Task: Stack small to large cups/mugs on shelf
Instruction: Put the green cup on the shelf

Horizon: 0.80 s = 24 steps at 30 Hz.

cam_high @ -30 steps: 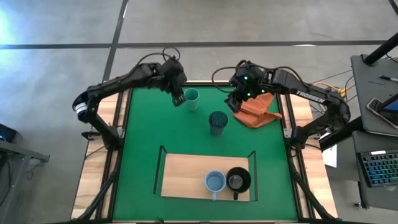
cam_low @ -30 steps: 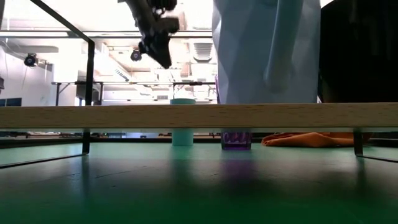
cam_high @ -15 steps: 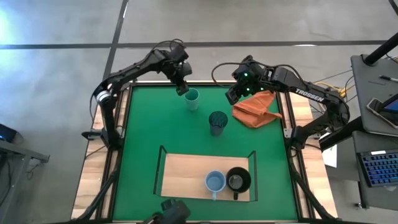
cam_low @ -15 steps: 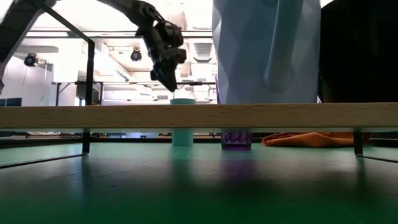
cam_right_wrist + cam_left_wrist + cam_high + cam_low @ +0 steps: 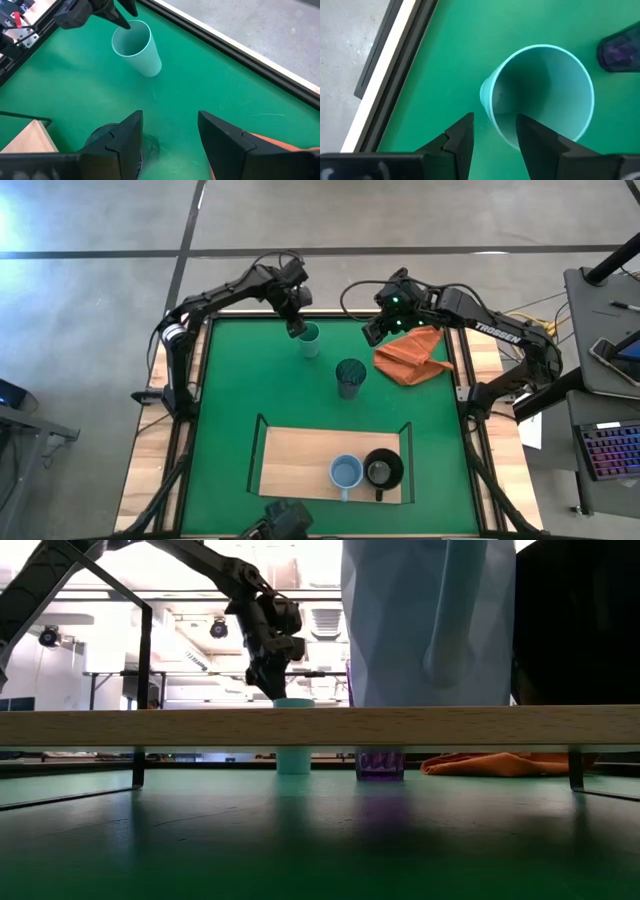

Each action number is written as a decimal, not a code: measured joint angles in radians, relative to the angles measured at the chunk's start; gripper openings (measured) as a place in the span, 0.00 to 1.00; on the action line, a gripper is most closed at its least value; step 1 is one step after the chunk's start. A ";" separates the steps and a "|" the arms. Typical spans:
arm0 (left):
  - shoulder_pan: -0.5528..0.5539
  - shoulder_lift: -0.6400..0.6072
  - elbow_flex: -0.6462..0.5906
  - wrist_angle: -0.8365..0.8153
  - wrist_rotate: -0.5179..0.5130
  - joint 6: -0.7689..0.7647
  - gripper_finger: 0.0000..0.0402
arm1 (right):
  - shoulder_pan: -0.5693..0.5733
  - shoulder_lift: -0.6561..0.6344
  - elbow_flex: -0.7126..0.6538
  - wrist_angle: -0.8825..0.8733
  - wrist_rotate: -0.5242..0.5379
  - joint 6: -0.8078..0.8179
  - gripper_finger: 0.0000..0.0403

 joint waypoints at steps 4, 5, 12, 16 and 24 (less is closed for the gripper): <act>-0.014 0.000 -0.030 0.065 0.000 -0.021 0.33 | 0.000 0.000 0.000 0.000 0.000 0.000 0.45; -0.017 0.000 -0.037 0.082 -0.001 -0.026 0.33 | 0.000 0.000 0.000 0.000 0.000 0.000 0.45; -0.024 0.003 -0.072 0.129 -0.034 -0.026 0.32 | 0.000 0.000 0.000 -0.001 0.000 -0.001 0.45; -0.036 0.005 -0.093 0.127 -0.034 -0.016 0.29 | 0.000 0.000 0.000 -0.001 0.000 -0.009 0.45; -0.067 0.005 -0.093 0.135 -0.038 0.001 0.02 | 0.000 0.000 0.000 -0.002 0.000 -0.024 0.45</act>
